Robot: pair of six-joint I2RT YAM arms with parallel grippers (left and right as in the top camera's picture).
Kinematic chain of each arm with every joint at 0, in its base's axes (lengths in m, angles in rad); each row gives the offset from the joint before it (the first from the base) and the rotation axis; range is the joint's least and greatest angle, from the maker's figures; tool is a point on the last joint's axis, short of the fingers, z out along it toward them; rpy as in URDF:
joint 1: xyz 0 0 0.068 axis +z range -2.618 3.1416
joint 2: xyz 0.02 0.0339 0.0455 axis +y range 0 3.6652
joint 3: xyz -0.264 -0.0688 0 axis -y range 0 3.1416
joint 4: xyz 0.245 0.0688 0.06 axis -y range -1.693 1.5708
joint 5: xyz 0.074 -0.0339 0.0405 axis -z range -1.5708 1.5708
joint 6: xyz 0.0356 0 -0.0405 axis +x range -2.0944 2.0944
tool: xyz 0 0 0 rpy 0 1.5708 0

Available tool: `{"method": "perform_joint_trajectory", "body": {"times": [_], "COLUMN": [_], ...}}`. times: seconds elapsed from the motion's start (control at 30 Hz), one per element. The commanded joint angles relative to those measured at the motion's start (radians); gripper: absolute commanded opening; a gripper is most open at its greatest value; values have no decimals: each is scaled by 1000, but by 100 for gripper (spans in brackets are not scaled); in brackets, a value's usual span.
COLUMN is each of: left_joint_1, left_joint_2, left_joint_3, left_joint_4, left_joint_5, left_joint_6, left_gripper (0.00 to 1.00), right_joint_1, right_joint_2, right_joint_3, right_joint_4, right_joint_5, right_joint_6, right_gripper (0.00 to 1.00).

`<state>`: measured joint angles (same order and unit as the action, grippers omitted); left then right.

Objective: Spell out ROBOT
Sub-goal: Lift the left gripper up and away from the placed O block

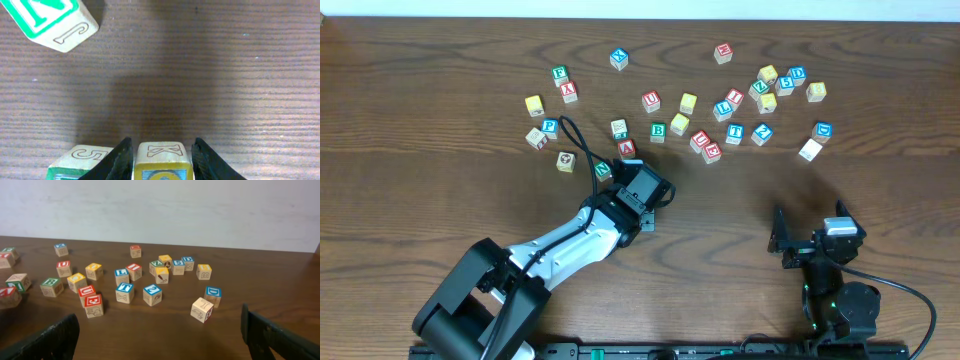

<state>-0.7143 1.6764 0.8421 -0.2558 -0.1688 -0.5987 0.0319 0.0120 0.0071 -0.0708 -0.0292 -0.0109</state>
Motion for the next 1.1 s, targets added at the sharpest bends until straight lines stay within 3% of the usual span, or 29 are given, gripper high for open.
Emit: {"method": "perform_joint_trajectory", "body": {"times": [0.0, 0.73, 1.07], "left_joint_1": [2, 2, 2], "left_joint_2": [6, 6, -69], "left_joint_3": [20, 21, 21], "left_joint_4": [9, 74, 116], "left_joint_5": [-35, -114, -114], "left_joint_6": [19, 31, 105], "left_gripper": [38, 38, 38], "right_joint_1": [-5, -5, -5], "right_joint_2": [-5, -5, -5], "right_joint_3": [-2, -2, -2], "right_joint_4": [-4, -4, -4], "right_joint_5": [1, 1, 1], "right_joint_6": [6, 6, 6], "right_gripper": [99, 99, 99]}}
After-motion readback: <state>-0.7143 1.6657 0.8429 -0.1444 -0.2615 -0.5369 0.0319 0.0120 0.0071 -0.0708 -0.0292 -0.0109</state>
